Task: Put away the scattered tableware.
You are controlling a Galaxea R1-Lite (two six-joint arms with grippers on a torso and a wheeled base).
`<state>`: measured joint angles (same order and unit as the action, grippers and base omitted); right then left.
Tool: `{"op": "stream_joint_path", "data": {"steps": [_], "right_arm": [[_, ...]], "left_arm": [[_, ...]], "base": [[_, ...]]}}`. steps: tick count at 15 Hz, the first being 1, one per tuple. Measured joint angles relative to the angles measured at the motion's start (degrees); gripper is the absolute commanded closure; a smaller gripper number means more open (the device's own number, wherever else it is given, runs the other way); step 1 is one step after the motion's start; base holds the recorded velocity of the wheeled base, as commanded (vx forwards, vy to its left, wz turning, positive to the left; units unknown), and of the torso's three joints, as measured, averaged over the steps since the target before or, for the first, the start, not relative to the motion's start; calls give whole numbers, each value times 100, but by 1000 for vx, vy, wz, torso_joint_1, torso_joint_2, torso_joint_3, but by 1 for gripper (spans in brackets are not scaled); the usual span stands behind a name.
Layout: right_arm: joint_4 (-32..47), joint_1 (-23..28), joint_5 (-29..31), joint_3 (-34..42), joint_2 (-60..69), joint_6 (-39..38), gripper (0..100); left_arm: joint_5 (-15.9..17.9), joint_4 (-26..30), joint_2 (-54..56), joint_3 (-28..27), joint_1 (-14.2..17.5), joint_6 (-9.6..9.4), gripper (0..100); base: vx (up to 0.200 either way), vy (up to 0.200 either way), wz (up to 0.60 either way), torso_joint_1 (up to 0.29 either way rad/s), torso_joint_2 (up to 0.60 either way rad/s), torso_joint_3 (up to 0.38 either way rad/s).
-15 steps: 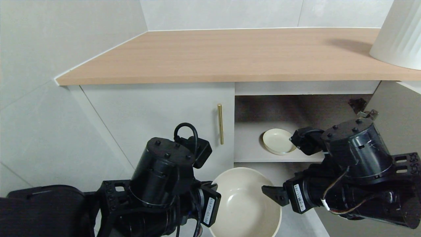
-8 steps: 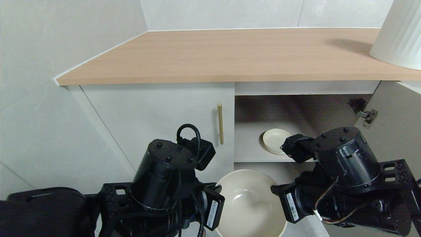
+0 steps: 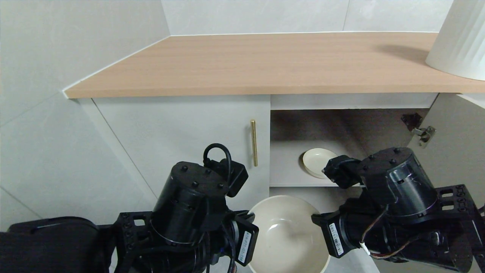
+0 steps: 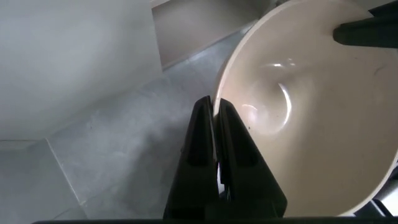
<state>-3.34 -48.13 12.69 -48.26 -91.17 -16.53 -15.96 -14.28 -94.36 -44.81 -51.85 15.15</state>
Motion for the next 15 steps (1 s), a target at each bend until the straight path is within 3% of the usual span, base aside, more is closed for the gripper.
{"op": "stream_joint_path", "data": {"steps": [5, 10, 12, 15], "right_arm": [[52, 4, 39, 6, -4, 0, 100], [-93, 61, 52, -24, -87, -132, 100], [-435, 262, 165, -60, -243, -336, 100], [-1674, 845, 422, -113, -745, -928, 100]], "left_arm": [[-43, 43, 20, 5, 2, 4, 0], [-22, -173, 54, -17, -2, 200, 0], [-115, -393, 65, 16, -2, 274, 0], [-134, -417, 67, 33, 2, 277, 0]], "base": [[0, 0, 0, 0, 0, 0], [0, 0, 0, 0, 0, 0], [0, 0, 0, 0, 0, 0], [0, 0, 0, 0, 0, 0]]}}
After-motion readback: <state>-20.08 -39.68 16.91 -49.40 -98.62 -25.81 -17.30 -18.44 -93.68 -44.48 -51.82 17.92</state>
